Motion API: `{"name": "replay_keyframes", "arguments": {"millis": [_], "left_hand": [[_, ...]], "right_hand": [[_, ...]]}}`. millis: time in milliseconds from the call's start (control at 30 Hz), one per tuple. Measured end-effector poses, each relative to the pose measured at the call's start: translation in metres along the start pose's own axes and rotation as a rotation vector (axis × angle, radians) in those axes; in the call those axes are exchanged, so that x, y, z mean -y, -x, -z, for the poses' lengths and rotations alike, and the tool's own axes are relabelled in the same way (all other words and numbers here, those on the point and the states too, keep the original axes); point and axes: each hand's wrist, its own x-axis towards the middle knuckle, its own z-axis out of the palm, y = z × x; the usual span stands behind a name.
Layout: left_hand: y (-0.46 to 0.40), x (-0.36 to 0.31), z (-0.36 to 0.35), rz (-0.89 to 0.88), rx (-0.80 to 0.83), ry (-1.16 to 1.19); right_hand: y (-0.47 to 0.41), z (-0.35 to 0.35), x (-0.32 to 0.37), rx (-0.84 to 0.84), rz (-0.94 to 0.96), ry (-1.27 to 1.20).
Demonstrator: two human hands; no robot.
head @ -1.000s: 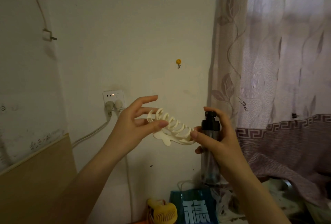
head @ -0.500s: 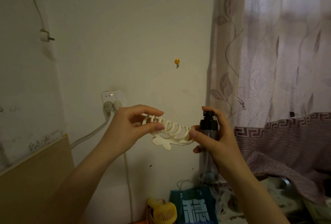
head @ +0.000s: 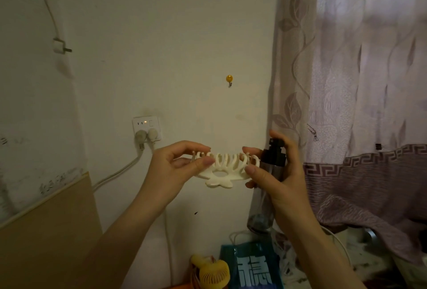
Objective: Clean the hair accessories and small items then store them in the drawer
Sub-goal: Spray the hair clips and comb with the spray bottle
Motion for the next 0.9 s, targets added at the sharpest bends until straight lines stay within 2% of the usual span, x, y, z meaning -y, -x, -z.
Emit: {"name": "replay_keyframes", "arguments": {"millis": [233, 433, 633, 900], "left_hand": [[0.002, 0.003, -0.003, 0.029, -0.014, 0.002], [0.002, 0.002, -0.003, -0.037, 0.07, -0.078], [0.002, 0.007, 0.002, -0.225, 0.236, -0.252], [0.003, 0.014, -0.006, -0.231, 0.292, -0.307]], "right_hand": [[0.0, 0.002, -0.003, -0.007, -0.038, 0.004], [-0.002, 0.003, -0.004, -0.058, -0.079, -0.02], [-0.007, 0.004, -0.007, -0.13, -0.224, -0.135], [-0.006, 0.005, -0.015, -0.201, -0.404, -0.213]]}}
